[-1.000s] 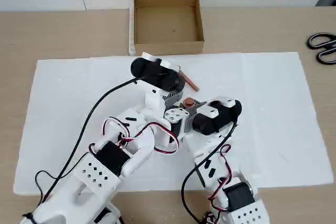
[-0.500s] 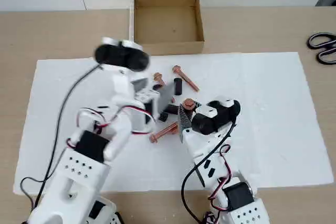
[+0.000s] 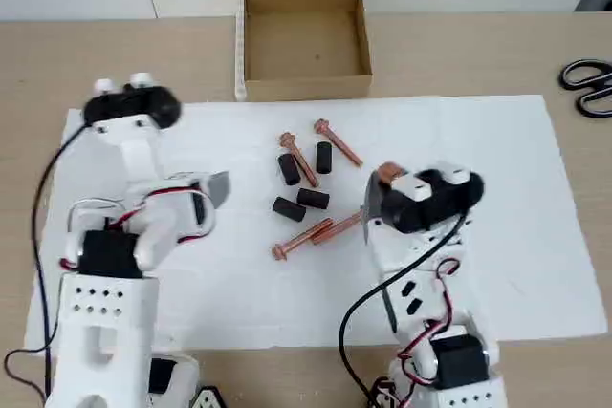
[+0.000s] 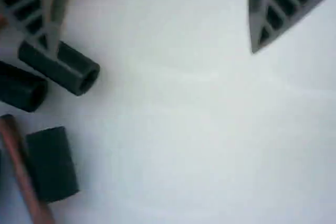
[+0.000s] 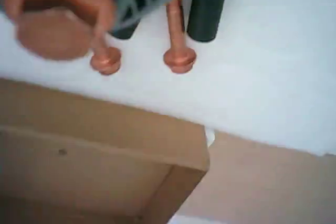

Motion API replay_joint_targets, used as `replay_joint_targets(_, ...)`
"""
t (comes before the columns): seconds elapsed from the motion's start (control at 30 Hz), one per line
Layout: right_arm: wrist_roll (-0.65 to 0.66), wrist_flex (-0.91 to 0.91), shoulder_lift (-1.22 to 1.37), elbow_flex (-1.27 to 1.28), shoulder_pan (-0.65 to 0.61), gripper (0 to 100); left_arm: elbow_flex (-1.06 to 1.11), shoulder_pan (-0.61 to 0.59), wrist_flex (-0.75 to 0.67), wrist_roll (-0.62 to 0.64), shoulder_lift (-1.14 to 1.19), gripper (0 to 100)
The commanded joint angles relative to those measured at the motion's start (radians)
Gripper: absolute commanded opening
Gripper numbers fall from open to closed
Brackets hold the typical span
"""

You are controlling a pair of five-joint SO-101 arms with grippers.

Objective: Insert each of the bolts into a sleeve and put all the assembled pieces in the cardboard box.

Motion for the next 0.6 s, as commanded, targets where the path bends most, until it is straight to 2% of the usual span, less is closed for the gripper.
replay_joint_targets(0.0, 0.029, -0.005, 0.205, -0.242, 0.033, 0.4, -0.048, -0.068, 0.006, -0.003, -0.028, 23)
replay_joint_targets(0.13, 0.023, -0.022, 0.545, -0.525, 0.038, 0.4, -0.048, -0.110, 0.011, -0.008, -0.028, 23)
replay_joint_targets(0.57, 0.021, -0.265, 1.555, -1.381, 0.033, 0.4, -0.042, -0.218, 0.012, -0.247, -0.028, 23)
